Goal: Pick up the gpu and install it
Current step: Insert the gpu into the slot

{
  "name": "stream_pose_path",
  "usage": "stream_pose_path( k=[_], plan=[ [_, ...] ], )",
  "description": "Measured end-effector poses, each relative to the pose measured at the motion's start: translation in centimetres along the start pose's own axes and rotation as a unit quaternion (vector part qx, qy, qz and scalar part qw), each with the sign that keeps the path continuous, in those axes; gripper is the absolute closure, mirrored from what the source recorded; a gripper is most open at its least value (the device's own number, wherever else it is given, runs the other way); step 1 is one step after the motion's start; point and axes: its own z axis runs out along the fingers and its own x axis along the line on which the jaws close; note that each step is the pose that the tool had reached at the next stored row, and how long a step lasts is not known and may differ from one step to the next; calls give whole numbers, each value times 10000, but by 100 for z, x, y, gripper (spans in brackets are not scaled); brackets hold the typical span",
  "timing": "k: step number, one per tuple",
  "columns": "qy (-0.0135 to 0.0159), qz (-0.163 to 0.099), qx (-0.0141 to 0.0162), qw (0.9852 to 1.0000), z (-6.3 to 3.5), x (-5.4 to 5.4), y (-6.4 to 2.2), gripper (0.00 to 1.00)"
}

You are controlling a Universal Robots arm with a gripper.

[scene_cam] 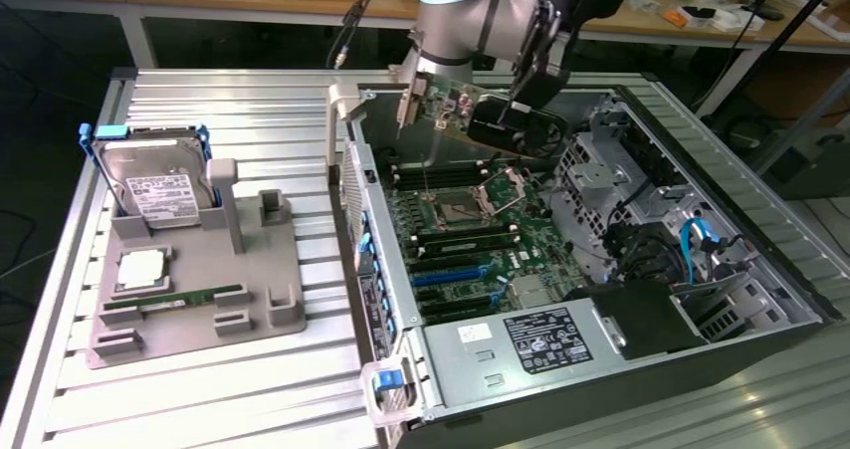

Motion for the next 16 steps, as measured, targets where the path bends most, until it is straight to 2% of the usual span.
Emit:
stream_pose_path(
  k=[10,16],
  plan=[
    [32,-499,-12,9987,8,-41,-89,73],
    [34,-520,-13,9986,7,-43,-91,73]
  ],
)
